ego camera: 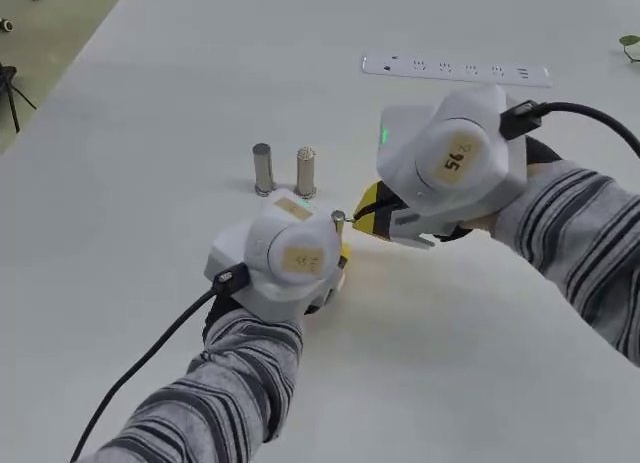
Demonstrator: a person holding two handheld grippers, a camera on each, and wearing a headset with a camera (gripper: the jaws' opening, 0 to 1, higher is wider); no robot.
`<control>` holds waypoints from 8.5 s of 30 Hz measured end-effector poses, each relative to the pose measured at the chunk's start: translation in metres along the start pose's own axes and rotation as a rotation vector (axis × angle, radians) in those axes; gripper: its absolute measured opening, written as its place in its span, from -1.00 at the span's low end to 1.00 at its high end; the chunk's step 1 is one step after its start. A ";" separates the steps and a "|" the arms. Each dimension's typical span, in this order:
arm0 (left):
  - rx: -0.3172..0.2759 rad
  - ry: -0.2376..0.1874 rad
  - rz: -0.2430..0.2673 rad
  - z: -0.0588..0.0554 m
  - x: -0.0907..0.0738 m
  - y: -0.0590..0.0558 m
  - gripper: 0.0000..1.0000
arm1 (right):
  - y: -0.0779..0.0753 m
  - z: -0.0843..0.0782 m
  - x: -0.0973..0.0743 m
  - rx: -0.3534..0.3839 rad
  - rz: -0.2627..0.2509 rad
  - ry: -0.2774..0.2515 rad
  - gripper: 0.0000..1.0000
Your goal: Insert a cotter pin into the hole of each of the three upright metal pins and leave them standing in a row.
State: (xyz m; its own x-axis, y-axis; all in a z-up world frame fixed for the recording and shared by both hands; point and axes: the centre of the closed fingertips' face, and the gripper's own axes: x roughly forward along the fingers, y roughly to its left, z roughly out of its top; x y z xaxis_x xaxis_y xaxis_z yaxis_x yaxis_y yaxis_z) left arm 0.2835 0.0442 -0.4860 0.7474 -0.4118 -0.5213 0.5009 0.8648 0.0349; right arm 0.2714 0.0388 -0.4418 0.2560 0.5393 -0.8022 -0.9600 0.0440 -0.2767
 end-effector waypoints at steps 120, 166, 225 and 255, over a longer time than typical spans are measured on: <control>-0.079 -0.048 -0.058 0.003 -0.060 0.041 0.25 | -0.059 0.015 -0.004 0.541 -0.167 -0.379 -0.45; -0.025 -0.060 -0.076 -0.001 -0.095 0.032 0.97 | -0.078 0.039 0.060 0.635 -0.154 -0.434 -0.82; 0.002 -0.087 -0.052 0.010 -0.092 0.041 0.92 | 0.007 0.000 0.008 0.551 -0.221 -0.292 -0.83; -0.031 -0.088 -0.074 0.010 -0.090 0.034 0.95 | 0.001 -0.053 -0.026 0.538 -0.094 -0.149 -0.51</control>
State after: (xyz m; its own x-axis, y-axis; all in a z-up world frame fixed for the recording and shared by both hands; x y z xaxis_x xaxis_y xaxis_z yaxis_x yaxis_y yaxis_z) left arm 0.2379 0.1071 -0.4293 0.7451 -0.4973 -0.4444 0.5434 0.8390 -0.0279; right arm 0.2696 -0.0195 -0.4488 0.3615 0.6237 -0.6930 -0.8667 0.4988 -0.0033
